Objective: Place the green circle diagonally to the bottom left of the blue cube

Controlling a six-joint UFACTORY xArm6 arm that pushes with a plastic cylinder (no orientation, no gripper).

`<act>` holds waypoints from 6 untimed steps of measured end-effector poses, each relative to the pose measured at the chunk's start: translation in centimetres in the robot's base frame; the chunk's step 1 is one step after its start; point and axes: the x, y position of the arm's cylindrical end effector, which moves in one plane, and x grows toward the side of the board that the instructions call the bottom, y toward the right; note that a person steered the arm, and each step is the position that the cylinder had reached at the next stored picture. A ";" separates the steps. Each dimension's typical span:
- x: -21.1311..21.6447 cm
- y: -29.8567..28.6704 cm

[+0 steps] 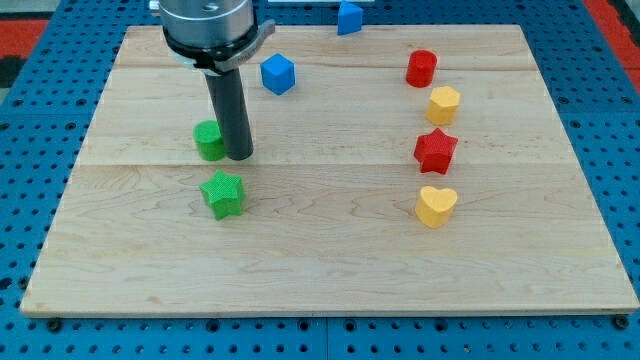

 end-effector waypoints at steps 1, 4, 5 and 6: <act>1.2 -0.8; -1.7 -5.2; -1.8 -1.8; -2.5 0.6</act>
